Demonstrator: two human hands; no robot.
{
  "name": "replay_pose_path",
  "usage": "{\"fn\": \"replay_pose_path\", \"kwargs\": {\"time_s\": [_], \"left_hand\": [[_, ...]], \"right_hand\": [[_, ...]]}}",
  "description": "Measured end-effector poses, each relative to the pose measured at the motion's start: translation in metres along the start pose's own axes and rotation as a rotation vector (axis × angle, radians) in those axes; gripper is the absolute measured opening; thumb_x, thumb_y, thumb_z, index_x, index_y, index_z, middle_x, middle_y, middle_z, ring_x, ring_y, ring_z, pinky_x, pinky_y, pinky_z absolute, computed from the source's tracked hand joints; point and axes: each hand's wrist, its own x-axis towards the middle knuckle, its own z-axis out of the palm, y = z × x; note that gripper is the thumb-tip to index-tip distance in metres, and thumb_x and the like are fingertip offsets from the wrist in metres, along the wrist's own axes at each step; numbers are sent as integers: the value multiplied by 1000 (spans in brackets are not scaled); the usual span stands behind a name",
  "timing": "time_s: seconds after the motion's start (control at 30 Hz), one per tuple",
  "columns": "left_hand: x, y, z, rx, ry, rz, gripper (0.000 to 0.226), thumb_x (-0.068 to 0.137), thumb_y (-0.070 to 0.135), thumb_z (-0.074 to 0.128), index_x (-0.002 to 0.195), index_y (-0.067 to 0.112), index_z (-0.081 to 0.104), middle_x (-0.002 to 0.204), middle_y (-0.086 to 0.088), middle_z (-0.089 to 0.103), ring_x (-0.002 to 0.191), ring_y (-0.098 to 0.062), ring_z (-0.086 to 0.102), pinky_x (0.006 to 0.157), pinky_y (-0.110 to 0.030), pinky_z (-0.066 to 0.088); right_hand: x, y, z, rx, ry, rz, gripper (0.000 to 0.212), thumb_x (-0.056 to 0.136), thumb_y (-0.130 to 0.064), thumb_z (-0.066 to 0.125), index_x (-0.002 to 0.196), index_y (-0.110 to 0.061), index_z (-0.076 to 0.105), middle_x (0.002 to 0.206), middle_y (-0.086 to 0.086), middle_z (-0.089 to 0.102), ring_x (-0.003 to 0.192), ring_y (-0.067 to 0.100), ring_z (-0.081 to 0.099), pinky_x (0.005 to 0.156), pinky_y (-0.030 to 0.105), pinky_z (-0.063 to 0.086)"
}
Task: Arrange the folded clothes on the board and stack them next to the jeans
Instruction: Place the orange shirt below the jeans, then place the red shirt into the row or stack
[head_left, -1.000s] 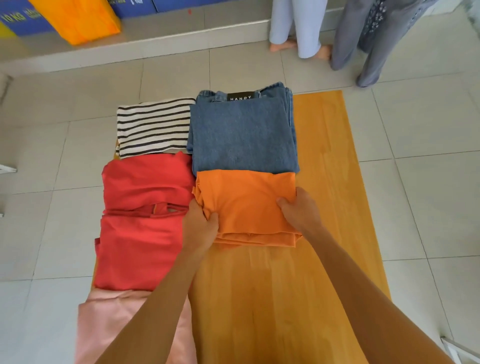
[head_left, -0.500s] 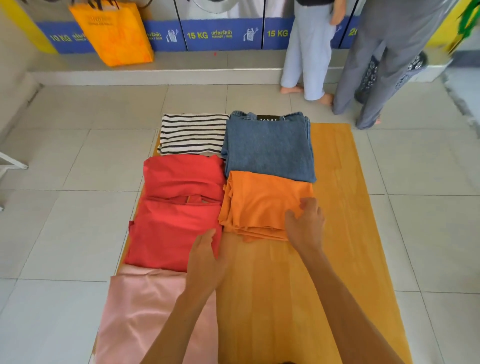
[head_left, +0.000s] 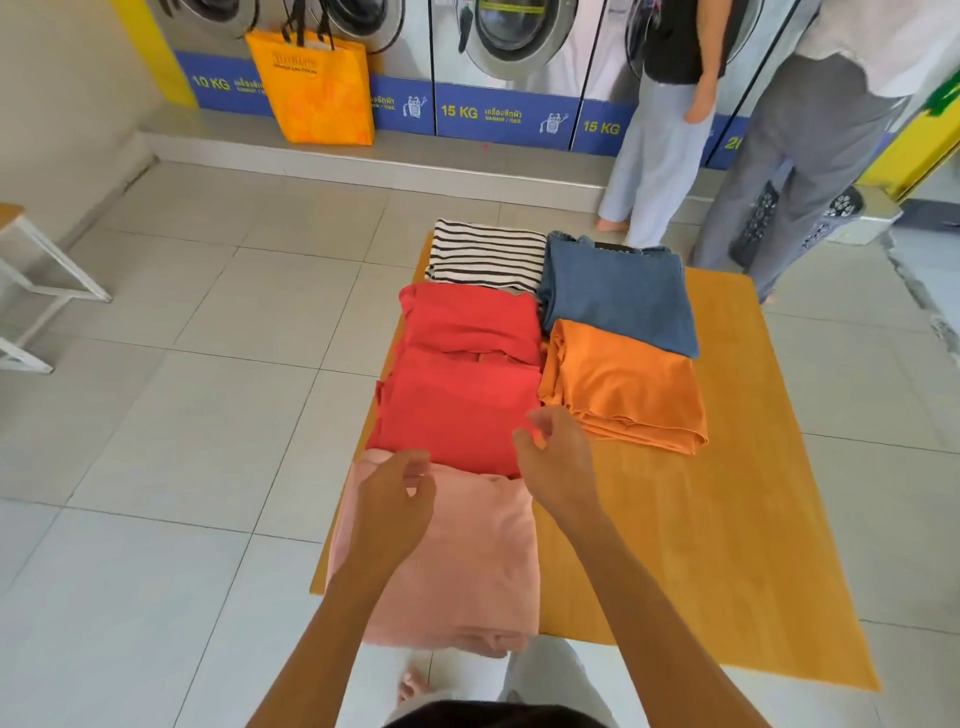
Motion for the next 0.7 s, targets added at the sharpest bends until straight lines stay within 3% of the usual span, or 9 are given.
{"fn": "replay_pose_path", "kwargs": {"time_s": [0.23,0.37,0.57,0.7], "left_hand": [[4,-15,-18,-12,-42,-21,18,93,16,61,107,22,71,99,10,67,84,6,59,67,1,37],[23,-4,-17,-64,-53,30,20,91,13,63,108,19,71,104,11,70,91,5,62,72,1,40],[65,12,-22,-58,-75,55,21,91,11,60,106,21,71,103,11,71,91,8,61,73,4,40],[101,19,-27,-14,-90,41,20,91,17,60,106,23,72,103,10,71,93,3,64,77,-3,41]], "right_hand": [[-25,-9,13,46,22,71,31,92,-22,62,121,-17,53,120,-1,58,111,20,57,96,42,49],[-10,-19,16,69,8,74,34,92,-22,62,125,-17,53,120,-2,58,111,18,57,97,41,50],[39,-31,26,92,44,55,33,92,-23,62,124,-18,55,114,-7,58,105,12,56,87,26,40],[71,-39,37,86,22,52,33,91,-22,62,123,-16,57,114,-4,59,107,16,59,93,33,47]]}}
